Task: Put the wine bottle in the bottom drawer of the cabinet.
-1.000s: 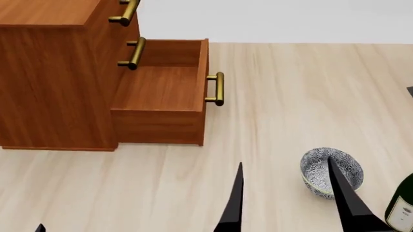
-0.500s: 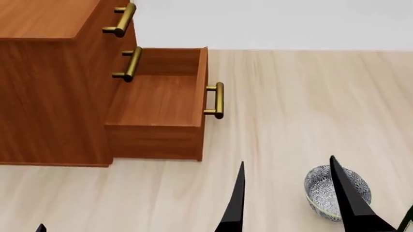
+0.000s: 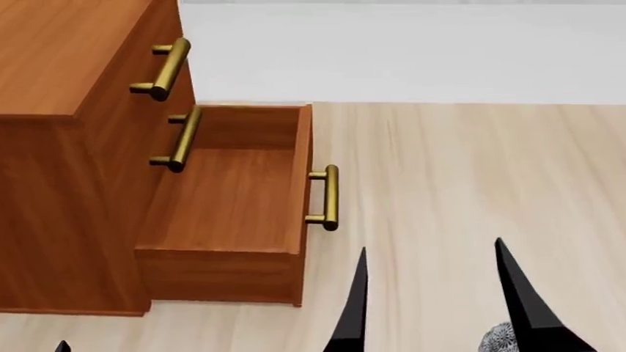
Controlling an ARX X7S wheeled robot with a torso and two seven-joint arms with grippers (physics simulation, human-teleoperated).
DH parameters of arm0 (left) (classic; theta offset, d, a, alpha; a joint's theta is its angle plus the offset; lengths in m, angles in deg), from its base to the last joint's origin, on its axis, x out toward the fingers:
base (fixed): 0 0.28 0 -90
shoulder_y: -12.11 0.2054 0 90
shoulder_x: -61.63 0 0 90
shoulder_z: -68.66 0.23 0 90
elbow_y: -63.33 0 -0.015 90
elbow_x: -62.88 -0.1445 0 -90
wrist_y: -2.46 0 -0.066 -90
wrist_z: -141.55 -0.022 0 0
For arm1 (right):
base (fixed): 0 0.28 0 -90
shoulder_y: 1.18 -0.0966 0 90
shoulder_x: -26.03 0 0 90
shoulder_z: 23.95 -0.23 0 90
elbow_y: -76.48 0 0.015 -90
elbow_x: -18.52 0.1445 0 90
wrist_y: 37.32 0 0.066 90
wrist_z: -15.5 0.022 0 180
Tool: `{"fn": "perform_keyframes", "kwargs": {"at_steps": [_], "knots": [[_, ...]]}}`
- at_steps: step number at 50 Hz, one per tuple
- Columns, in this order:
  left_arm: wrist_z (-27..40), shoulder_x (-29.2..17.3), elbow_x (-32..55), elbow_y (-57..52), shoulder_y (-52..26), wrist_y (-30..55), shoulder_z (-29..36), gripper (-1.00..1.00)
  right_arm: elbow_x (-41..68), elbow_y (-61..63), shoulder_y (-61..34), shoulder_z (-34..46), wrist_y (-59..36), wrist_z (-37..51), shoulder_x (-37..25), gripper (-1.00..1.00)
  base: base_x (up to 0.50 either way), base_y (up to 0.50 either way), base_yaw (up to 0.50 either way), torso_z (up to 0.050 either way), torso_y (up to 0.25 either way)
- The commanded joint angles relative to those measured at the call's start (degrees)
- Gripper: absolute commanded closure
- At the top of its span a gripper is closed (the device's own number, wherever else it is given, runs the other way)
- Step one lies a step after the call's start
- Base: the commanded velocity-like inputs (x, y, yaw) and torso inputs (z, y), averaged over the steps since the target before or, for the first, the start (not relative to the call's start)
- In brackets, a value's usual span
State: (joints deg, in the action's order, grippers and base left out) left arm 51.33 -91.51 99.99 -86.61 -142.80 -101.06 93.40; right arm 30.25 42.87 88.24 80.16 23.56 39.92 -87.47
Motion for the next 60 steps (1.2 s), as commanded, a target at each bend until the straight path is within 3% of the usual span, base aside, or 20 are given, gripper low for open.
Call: {"fn": "perform_keyframes", "kwargs": {"at_steps": [1, 46, 60], "knots": [[-0.1, 0.0, 0.1, 0.0, 0.8, 0.2, -0.9, -1.0, 0.3, -0.5, 0.0, 0.5, 0.7, 0.3, -0.4, -1.0, 0.32, 0.0, 0.0, 0.0, 0.0], [-1.1, 0.7, -0.3, 0.7, 5.6, 1.0, -5.2, -1.0, 1.5, -0.9, -1.2, 2.2, 0.1, 1.7, -1.8, -1.0, 0.28, 0.0, 0.0, 0.0, 0.0], [-1.2, 0.7, 0.3, 0.5, 6.2, 1.8, -6.6, -1.0, 3.4, 0.9, -1.2, 0.3, -1.7, 2.6, -3.2, -1.0, 0.05, 0.0, 0.0, 0.0, 0.0]]}}
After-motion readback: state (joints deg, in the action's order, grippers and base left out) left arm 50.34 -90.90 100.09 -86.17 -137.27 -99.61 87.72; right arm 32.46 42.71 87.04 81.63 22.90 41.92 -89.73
